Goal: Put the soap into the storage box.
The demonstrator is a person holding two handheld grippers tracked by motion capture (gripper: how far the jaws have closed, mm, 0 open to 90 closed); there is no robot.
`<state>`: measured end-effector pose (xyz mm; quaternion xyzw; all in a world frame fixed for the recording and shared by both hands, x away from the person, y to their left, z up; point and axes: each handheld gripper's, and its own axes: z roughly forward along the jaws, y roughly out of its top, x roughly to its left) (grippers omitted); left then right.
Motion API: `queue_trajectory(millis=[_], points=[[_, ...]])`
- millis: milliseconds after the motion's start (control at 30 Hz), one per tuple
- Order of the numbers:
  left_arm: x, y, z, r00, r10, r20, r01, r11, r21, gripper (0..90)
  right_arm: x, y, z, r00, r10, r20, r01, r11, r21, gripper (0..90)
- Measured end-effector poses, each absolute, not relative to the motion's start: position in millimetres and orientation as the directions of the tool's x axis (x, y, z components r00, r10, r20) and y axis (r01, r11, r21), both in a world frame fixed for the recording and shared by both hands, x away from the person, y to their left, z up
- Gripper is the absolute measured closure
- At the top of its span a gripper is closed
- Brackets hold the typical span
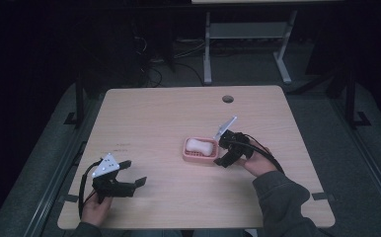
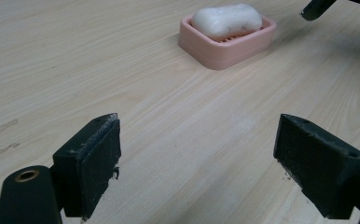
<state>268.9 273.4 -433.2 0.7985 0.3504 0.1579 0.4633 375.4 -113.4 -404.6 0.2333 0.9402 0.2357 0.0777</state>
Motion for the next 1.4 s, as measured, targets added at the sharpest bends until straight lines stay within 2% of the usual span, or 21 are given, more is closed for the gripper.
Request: queue_trajectory(millis=[233, 600, 867, 1400], points=[[269, 274, -433, 0.705, 0.706, -0.073, 0.415, -0.327, 0.849, 14.5, 369, -117, -403, -0.880, 0.474, -0.037, 0.393, 0.769, 0.505, 29.8], [269, 273, -433, 0.704, 0.706, -0.073, 0.414, -0.325, 0.850, 14.4, 361, -127, -408, -0.868, 0.495, -0.042, 0.416, 0.770, 0.483, 29.2], [269, 273, -433, 0.704, 0.706, -0.074, 0.415, -0.325, 0.850, 14.5, 355, -136, -408, -0.864, 0.502, -0.043, 0.411, 0.751, 0.517, 29.9], [270, 274, -434, 0.707, 0.704, -0.070, 0.413, -0.331, 0.848, 14.4, 338, -162, -417, -0.846, 0.534, 0.005, 0.452, 0.710, 0.540, 29.8]])
